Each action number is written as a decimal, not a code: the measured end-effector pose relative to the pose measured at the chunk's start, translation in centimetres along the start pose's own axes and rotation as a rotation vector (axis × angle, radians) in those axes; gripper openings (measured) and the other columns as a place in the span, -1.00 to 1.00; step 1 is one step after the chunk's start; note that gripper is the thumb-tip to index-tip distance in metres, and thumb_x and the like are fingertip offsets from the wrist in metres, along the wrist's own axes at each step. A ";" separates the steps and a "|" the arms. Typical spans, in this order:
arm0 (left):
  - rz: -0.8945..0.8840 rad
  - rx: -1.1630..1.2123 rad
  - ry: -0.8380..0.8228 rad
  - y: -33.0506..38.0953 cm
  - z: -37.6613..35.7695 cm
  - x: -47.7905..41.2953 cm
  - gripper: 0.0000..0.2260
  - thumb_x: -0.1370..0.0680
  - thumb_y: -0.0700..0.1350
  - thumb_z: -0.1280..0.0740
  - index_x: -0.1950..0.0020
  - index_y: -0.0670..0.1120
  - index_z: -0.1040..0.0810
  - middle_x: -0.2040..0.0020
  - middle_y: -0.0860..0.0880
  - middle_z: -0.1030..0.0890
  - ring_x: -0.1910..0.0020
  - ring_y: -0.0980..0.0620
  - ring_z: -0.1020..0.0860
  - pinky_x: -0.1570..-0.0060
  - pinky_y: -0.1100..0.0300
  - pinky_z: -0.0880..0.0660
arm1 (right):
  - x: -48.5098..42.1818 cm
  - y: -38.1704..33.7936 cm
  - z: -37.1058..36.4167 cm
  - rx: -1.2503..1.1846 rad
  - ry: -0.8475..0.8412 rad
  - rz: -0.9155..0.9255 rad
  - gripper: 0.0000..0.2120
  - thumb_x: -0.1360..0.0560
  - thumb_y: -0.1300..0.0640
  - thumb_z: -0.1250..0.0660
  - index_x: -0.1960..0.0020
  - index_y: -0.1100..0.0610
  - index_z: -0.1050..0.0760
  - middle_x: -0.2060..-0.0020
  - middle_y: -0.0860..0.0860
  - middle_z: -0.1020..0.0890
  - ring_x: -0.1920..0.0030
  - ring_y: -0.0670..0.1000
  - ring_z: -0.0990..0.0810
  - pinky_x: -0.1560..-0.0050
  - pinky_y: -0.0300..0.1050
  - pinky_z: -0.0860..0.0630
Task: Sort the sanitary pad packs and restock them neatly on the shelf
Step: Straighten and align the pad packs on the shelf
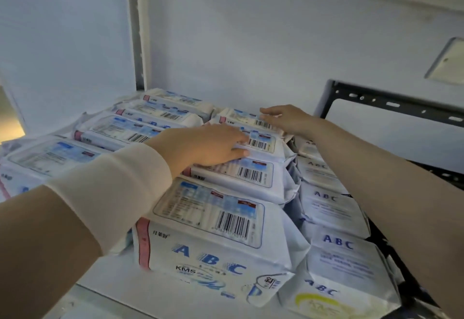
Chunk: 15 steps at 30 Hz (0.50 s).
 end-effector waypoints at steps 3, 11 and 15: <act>0.010 0.000 -0.001 0.0 0.0 0.1 -0.53 -0.62 0.10 -0.05 -0.50 0.00 -0.14 -0.53 -0.02 -0.12 -0.49 -0.03 -0.11 -0.45 -0.01 -0.05 | -0.6 0.3 -0.8 -0.002 -0.067 0.010 -0.56 -0.55 -0.07 -0.21 -0.40 0.01 -0.34 -0.38 0.08 -0.38 -0.35 0.05 -0.36 -0.20 -0.24 -0.26; 0.060 -0.036 -0.051 0.8 0.3 0.1 -0.51 -0.61 0.13 -0.05 -0.49 -0.03 -0.16 -0.51 -0.03 -0.18 -0.47 -0.04 -0.17 -0.45 -0.07 -0.02 | -0.1 0.8 -0.5 -0.070 -0.097 0.024 -0.56 -0.58 -0.04 -0.18 -0.43 0.03 -0.30 -0.40 0.04 -0.35 -0.37 0.02 -0.31 -0.16 -0.31 -0.19; 0.002 0.012 -0.057 3.8 1.5 1.1 -0.46 -0.59 0.16 -0.09 -0.50 -0.05 -0.14 -0.51 -0.05 -0.19 -0.45 -0.04 -0.21 -0.40 0.05 -0.15 | 1.8 3.1 2.4 -0.081 0.031 -0.036 -0.56 -0.56 -0.07 -0.20 -0.40 0.05 -0.35 -0.38 0.03 -0.38 -0.36 0.04 -0.35 -0.20 -0.23 -0.23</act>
Point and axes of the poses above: each hand's wrist, its own x-axis away from the middle knuckle, its own z-axis out of the back of the hand, y = z × x, the point moved 6 cm from there along -x, towards the middle knuckle
